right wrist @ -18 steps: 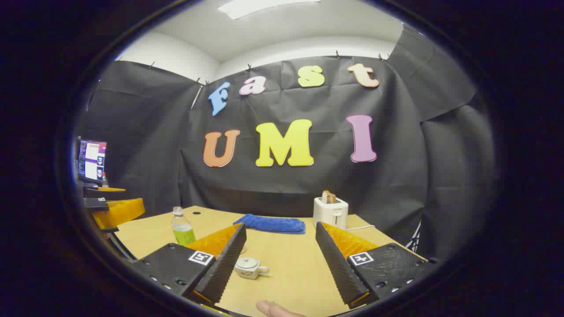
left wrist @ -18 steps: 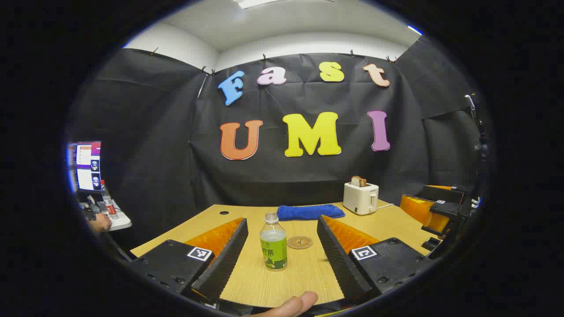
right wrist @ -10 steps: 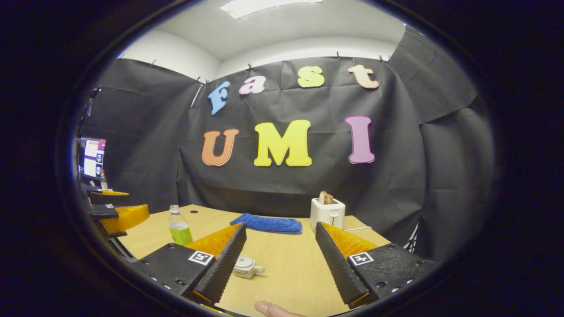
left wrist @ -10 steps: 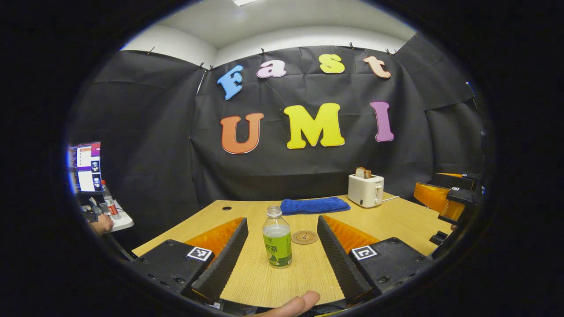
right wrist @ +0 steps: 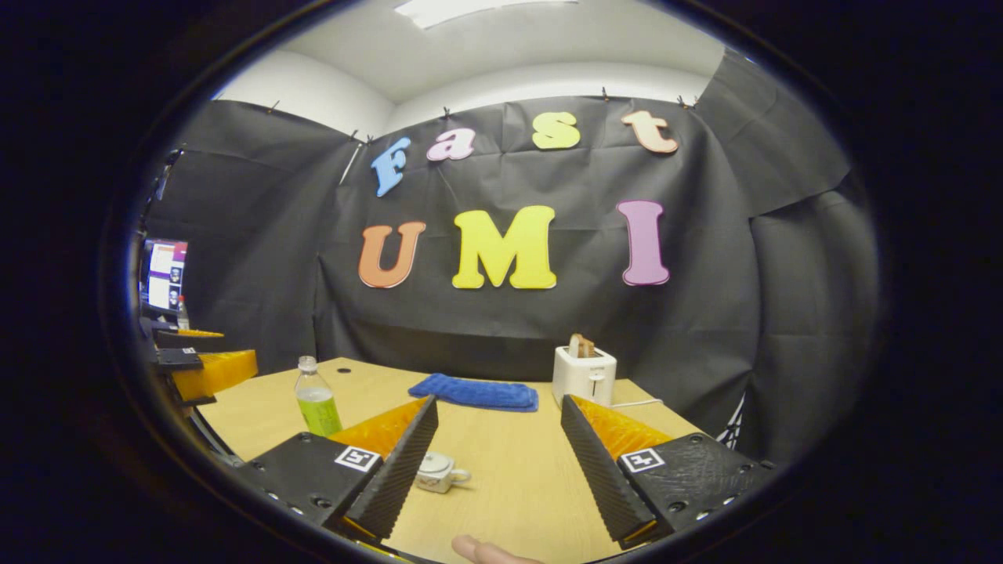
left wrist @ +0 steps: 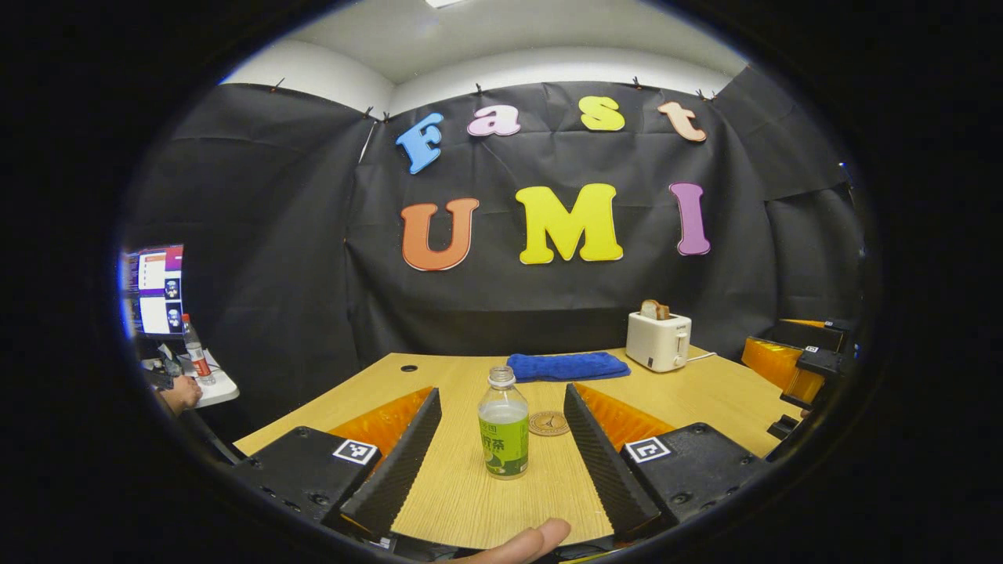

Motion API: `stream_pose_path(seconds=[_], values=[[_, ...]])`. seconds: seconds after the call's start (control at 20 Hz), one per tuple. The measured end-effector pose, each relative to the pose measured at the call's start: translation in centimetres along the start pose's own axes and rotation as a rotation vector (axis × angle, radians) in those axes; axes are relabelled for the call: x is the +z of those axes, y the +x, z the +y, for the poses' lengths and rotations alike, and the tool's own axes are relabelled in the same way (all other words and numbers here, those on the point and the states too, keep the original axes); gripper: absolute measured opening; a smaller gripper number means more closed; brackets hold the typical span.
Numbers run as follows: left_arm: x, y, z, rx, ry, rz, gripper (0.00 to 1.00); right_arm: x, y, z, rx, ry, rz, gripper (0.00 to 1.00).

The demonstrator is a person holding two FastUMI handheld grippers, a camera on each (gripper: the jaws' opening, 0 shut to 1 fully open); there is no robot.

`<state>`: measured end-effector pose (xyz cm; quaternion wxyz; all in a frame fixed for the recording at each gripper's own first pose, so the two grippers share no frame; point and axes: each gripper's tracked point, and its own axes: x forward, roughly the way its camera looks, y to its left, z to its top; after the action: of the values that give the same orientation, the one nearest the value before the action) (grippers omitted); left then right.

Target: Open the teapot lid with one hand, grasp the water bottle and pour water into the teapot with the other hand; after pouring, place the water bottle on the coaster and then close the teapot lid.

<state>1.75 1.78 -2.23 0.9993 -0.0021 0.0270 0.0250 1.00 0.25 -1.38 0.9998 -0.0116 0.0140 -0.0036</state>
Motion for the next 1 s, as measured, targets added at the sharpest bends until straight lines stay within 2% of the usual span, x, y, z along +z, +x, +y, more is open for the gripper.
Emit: stream_pose_path(seconds=[0.25,0.5,0.75,0.85,0.9,0.95,1.0], values=[[-0.5,0.6,0.8,0.019,-0.013,0.01,0.99,-2.9,3.5,2.1,0.041,-0.028,-0.002,0.95],[-1.1,1.3,1.9,0.045,0.003,0.026,0.99,-8.6,8.7,5.9,0.111,0.07,0.106,0.95],[-1.7,1.8,3.1,0.066,-0.011,0.041,0.99,-12.0,12.1,8.0,0.123,0.0,0.141,0.92],[-2.0,2.1,3.6,0.073,-0.019,0.052,0.99,-13.8,12.6,9.3,0.158,-0.004,0.187,0.84],[-2.1,2.2,4.0,0.078,-0.023,0.057,0.99,-14.4,12.8,9.5,0.167,-0.004,0.201,0.75],[-2.2,2.3,4.2,0.083,-0.026,0.059,0.99,-14.9,12.9,9.5,0.169,0.001,0.212,0.72],[-2.2,2.3,4.4,0.089,-0.032,0.061,0.99,-15.2,13.1,9.6,0.178,0.018,0.228,0.55]])
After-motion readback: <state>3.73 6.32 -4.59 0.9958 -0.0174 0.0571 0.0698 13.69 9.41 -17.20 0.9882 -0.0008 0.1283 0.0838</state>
